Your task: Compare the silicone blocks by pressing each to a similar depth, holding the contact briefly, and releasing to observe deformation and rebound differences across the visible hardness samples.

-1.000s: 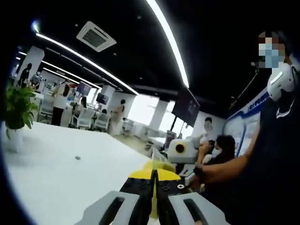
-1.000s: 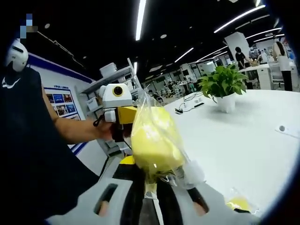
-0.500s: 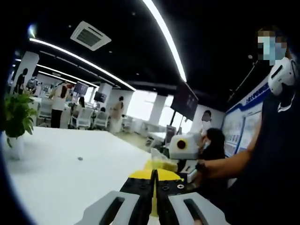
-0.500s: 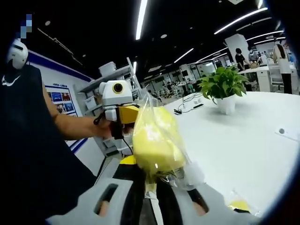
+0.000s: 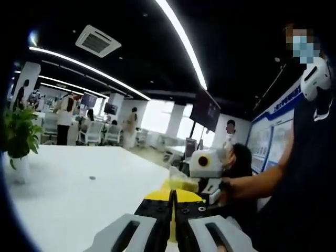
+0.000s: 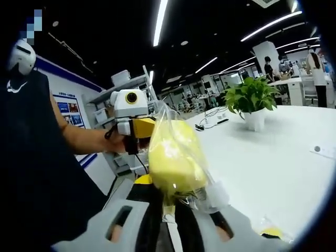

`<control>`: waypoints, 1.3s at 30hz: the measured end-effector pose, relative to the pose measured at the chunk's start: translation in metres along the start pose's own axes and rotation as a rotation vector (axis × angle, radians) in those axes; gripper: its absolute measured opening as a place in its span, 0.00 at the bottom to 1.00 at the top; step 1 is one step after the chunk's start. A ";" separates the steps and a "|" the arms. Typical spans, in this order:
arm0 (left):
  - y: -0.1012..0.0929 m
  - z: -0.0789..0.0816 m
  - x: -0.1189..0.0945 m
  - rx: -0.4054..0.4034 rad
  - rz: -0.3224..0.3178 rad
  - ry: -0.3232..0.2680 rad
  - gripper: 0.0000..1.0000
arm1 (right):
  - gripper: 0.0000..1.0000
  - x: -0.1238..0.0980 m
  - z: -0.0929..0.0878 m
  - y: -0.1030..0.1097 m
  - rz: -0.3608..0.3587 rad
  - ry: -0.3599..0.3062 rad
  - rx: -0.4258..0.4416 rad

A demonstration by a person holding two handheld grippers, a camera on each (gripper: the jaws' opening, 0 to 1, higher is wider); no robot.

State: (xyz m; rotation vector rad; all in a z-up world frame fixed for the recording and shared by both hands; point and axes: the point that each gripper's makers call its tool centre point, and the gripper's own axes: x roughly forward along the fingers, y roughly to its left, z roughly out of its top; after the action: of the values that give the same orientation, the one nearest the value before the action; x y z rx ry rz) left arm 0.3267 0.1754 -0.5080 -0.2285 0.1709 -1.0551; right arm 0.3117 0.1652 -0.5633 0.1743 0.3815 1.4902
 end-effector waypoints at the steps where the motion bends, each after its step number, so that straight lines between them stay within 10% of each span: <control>1: 0.000 0.000 0.000 0.011 0.004 0.002 0.00 | 0.03 0.000 0.000 0.001 0.003 0.003 0.001; 39: -0.011 0.008 0.015 -0.030 0.031 -0.070 0.00 | 0.04 -0.020 0.007 0.006 0.048 0.013 0.021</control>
State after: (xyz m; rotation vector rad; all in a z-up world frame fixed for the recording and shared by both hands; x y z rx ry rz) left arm 0.3268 0.1574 -0.4974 -0.2890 0.1265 -1.0129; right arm 0.3080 0.1465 -0.5518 0.1919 0.4061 1.5353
